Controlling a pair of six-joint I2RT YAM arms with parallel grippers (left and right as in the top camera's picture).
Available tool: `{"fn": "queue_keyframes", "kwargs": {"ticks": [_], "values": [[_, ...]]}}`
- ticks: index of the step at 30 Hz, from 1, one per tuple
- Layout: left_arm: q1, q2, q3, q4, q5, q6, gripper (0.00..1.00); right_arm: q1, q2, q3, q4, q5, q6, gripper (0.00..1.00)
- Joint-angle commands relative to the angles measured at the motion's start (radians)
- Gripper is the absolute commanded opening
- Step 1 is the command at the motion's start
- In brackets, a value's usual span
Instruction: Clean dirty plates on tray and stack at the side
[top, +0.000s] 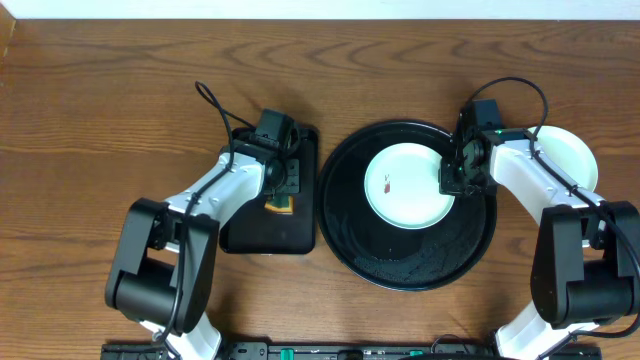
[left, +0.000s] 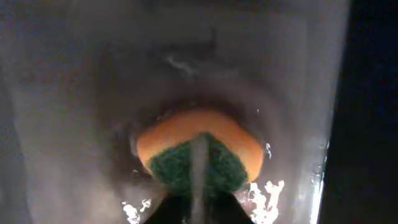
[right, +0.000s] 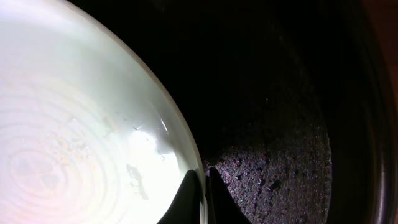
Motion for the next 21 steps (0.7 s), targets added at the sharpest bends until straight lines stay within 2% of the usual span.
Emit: {"fn": "queue_keyframes", "kwargs": {"ticks": [1, 2, 3, 4, 9, 10, 12, 13, 15, 16, 17, 18, 21], "values": [[0.0, 0.003, -0.005, -0.002, -0.005, -0.002, 0.08, 0.01, 0.0, -0.002, 0.006, 0.033, 0.003, 0.01], [0.0, -0.002, -0.005, -0.005, -0.005, -0.002, 0.17, 0.01, 0.0, -0.002, 0.006, 0.033, 0.003, 0.01], [0.0, -0.005, -0.005, -0.009, -0.005, -0.002, 0.51, 0.01, 0.0, -0.002, 0.006, 0.033, 0.003, 0.01], [0.0, -0.008, -0.005, -0.018, -0.005, -0.002, 0.63, 0.01, 0.0, -0.002, 0.006, 0.033, 0.003, 0.01], [0.0, -0.013, -0.005, -0.103, -0.005, -0.003, 0.59, 0.01, 0.0, -0.002, 0.005, 0.033, 0.003, 0.01], [0.0, -0.013, -0.005, -0.121, -0.004, -0.003, 0.51, 0.01, 0.0, -0.003, 0.006, 0.033, 0.003, 0.02], [0.0, -0.013, -0.005, -0.136, -0.004, -0.003, 0.15, 0.01, 0.0, -0.002, 0.006, 0.033, 0.004, 0.02], [0.0, -0.013, -0.005, -0.143, -0.005, -0.003, 0.07, 0.01, 0.0, -0.003, 0.006, 0.033, 0.004, 0.02], [0.0, -0.013, -0.005, -0.145, -0.005, -0.002, 0.08, 0.01, 0.0, -0.003, 0.005, 0.033, 0.003, 0.02], [0.0, -0.013, -0.005, -0.145, -0.005, -0.002, 0.15, 0.01, 0.0, -0.003, 0.005, 0.033, 0.003, 0.03], [0.0, -0.013, -0.005, -0.144, -0.005, -0.002, 0.42, 0.01, 0.0, -0.003, 0.005, 0.033, 0.003, 0.03], [0.0, -0.013, -0.005, -0.139, -0.006, -0.002, 0.63, 0.01, 0.0, -0.003, 0.003, 0.033, 0.003, 0.04], [0.001, -0.013, -0.005, -0.103, -0.006, -0.001, 0.62, 0.01, 0.0, -0.003, 0.003, 0.033, 0.003, 0.04]]}}
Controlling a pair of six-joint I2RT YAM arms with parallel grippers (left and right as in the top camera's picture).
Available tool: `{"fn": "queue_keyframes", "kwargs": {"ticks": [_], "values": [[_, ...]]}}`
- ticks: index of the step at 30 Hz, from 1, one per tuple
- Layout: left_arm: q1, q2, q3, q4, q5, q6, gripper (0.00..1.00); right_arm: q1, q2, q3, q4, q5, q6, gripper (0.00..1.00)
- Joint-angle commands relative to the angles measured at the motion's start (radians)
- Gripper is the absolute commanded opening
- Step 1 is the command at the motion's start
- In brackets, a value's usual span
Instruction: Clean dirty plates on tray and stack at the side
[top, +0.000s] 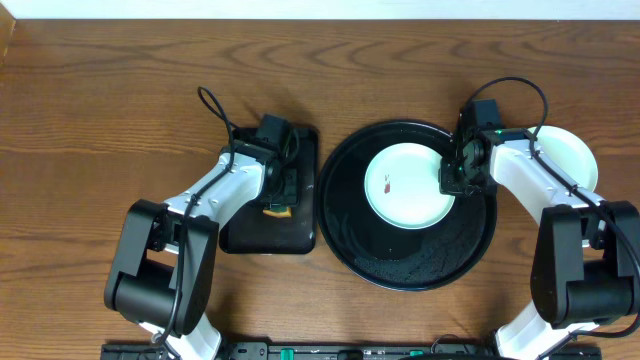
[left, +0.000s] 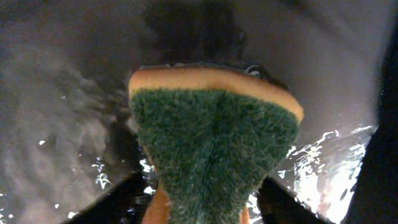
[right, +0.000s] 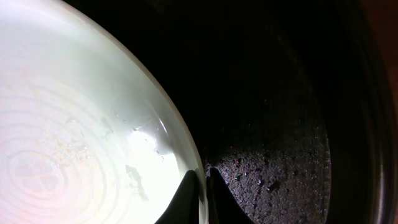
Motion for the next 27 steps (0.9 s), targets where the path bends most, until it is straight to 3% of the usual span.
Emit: {"fn": "queue_keyframes", "kwargs": {"ticks": [1, 6, 14, 19, 27], "values": [[0.001, -0.007, -0.005, 0.035, -0.006, 0.0, 0.59, 0.01, 0.0, -0.003, 0.002, 0.03, 0.003, 0.04], [0.001, -0.007, 0.002, 0.078, -0.006, -0.001, 0.34, 0.01, 0.0, -0.003, 0.002, 0.03, 0.003, 0.03], [0.001, -0.008, 0.031, 0.041, -0.006, -0.001, 0.36, 0.01, 0.0, -0.003, 0.004, 0.03, 0.003, 0.04], [0.001, -0.015, 0.031, 0.037, -0.006, -0.001, 0.51, 0.01, 0.0, -0.003, 0.003, 0.03, 0.003, 0.04], [0.001, -0.073, 0.031, 0.013, -0.061, -0.001, 0.51, 0.01, 0.0, -0.003, 0.003, 0.03, 0.003, 0.04]]}}
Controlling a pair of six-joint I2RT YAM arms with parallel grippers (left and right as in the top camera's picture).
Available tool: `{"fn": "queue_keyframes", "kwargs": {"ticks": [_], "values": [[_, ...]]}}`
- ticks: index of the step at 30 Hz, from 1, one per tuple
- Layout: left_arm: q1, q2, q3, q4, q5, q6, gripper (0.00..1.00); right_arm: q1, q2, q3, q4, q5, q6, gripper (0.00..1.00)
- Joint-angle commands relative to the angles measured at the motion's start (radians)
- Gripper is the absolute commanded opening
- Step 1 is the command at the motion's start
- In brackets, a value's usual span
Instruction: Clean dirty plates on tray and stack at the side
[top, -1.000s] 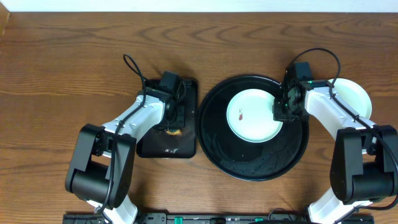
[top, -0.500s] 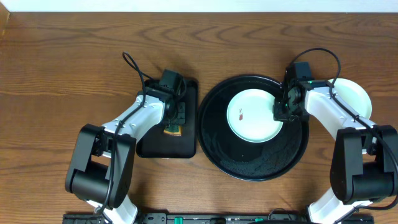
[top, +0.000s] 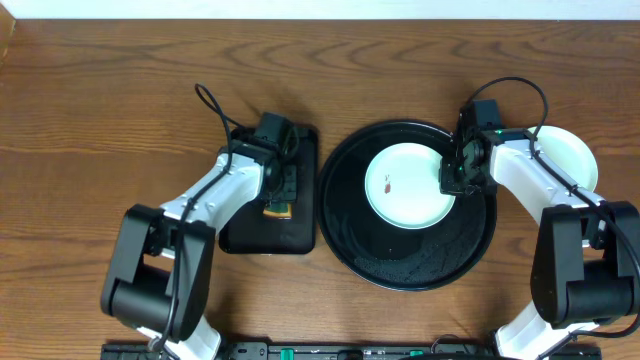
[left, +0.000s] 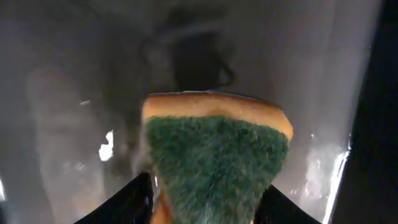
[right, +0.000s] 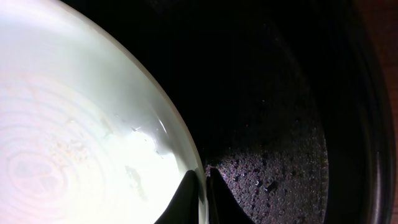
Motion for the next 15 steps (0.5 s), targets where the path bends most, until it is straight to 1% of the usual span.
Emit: {"fn": "queue_keyframes", "kwargs": {"ticks": [1, 15], "values": [[-0.002, -0.043, 0.03, -0.013, -0.034, -0.005, 0.51, 0.01, 0.0, -0.003, 0.002, 0.026, 0.003, 0.04], [-0.003, -0.028, -0.01, -0.012, -0.03, -0.005, 0.51, 0.01, 0.0, -0.003, 0.002, 0.026, 0.003, 0.06]]}}
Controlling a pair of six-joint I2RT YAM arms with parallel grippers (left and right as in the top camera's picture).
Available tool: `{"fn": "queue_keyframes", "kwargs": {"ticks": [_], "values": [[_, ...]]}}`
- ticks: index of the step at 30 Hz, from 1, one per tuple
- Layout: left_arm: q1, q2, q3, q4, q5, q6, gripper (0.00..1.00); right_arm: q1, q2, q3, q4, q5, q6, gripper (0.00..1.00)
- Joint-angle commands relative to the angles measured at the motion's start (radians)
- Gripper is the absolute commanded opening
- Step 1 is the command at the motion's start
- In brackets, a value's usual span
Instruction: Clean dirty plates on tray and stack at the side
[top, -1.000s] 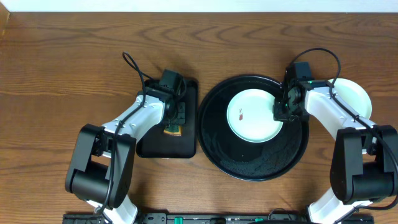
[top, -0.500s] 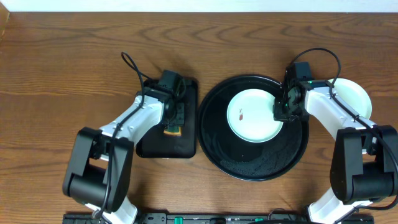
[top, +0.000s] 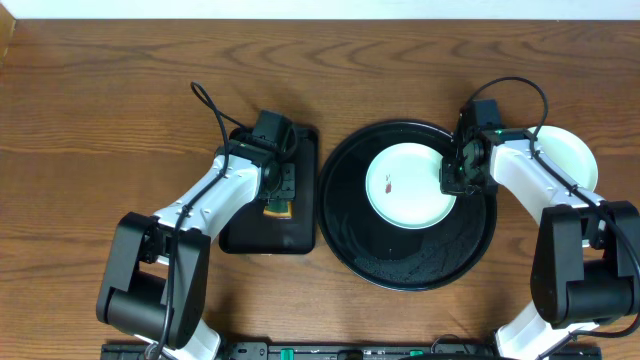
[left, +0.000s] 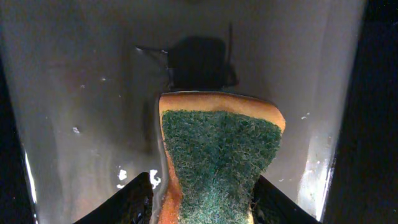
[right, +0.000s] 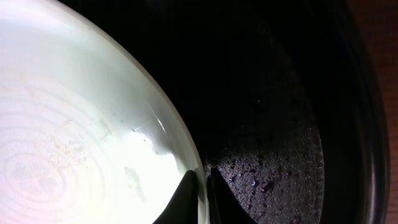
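A white plate (top: 408, 186) with a small red smear lies on the round black tray (top: 350, 240). My right gripper (top: 450, 178) is shut on the plate's right rim; the right wrist view shows the rim (right: 186, 146) pinched between the fingers, gripper (right: 203, 199). My left gripper (top: 278, 195) is shut on an orange sponge with a green scouring face (left: 214, 155), held just above the wet floor of the black rectangular basin (top: 245, 232). Another white plate (top: 575, 155) lies on the table right of the tray, partly under my right arm.
The basin stands directly left of the tray, their edges nearly touching. Water glistens on the basin floor (left: 81, 124) and on the tray's pebbled surface (right: 273, 168). Wooden tabletop (top: 100, 100) surrounds both.
The sponge in my left gripper now sits a little higher off the basin floor, with its shadow sharper behind it. My right gripper and the plate have not moved.
At first my left gripper pressed the sponge into the water in the basin. Then the sponge was lifted out, dripping, and it has stayed held above the basin since. My right gripper held the plate's rim throughout.
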Motion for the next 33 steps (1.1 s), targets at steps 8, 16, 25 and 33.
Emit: {"fn": "queue_keyframes", "kwargs": {"ticks": [8, 16, 25, 33], "values": [[-0.009, 0.032, -0.01, 0.002, -0.01, -0.005, 0.46, 0.01, 0.0, -0.003, 0.002, 0.016, 0.003, 0.07], [-0.01, 0.032, -0.01, -0.007, 0.048, -0.005, 0.45, 0.01, 0.0, -0.003, 0.002, 0.016, 0.003, 0.07], [-0.011, 0.033, -0.014, -0.006, 0.04, -0.004, 0.43, 0.01, 0.0, -0.003, 0.01, 0.016, 0.003, 0.07], [-0.013, 0.033, -0.014, -0.006, 0.04, -0.005, 0.43, 0.01, 0.0, -0.026, 0.054, 0.016, 0.003, 0.09]]}}
